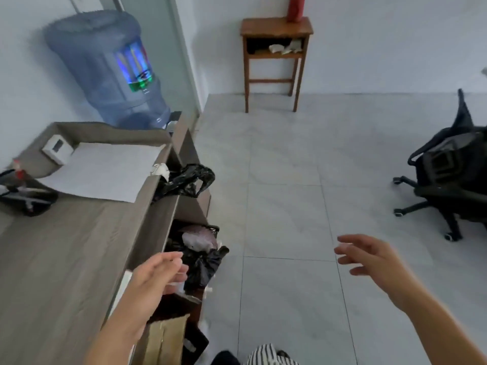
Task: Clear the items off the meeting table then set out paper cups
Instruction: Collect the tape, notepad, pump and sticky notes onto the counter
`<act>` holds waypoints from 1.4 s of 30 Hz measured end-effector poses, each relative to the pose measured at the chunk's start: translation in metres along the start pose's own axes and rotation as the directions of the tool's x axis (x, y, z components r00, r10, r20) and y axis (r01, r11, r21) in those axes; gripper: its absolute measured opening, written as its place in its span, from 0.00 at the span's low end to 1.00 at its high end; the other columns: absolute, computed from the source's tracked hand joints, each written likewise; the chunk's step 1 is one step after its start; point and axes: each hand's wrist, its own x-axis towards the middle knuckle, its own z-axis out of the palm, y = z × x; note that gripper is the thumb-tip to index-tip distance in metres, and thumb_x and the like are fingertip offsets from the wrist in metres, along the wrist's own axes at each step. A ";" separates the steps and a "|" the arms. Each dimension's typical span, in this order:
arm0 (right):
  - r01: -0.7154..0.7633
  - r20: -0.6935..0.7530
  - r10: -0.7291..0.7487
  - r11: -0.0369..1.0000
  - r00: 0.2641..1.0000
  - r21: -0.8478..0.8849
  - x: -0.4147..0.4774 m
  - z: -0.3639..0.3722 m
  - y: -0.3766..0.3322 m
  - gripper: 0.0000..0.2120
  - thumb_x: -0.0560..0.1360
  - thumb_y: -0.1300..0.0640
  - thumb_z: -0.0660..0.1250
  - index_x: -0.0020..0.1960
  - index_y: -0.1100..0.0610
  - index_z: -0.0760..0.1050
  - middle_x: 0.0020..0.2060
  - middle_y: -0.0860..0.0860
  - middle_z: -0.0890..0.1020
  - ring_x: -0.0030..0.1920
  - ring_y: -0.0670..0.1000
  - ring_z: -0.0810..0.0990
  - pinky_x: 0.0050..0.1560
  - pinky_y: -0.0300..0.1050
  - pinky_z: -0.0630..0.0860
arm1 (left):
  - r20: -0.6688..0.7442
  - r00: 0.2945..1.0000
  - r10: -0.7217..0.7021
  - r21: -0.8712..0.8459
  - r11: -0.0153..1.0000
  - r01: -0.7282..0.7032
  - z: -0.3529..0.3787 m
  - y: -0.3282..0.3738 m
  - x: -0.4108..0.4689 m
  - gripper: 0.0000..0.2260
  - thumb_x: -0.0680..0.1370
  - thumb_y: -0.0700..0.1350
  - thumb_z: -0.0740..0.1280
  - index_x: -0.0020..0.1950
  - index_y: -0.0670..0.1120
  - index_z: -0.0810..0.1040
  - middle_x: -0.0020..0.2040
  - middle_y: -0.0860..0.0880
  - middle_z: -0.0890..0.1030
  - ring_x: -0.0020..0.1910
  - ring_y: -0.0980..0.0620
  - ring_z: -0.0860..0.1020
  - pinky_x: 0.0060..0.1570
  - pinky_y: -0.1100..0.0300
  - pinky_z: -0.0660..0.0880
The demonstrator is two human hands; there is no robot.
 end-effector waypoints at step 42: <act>-0.071 -0.493 0.128 0.989 0.861 0.132 0.632 -0.485 -0.188 0.09 0.75 0.54 0.70 0.55 0.48 0.79 0.44 0.49 0.86 0.44 0.47 0.85 0.46 0.47 0.81 | 0.556 0.809 0.189 0.247 0.892 -0.378 0.638 0.516 0.644 0.06 0.78 0.43 0.67 0.53 0.49 0.80 0.43 0.46 0.86 0.47 0.49 0.84 0.46 0.55 0.77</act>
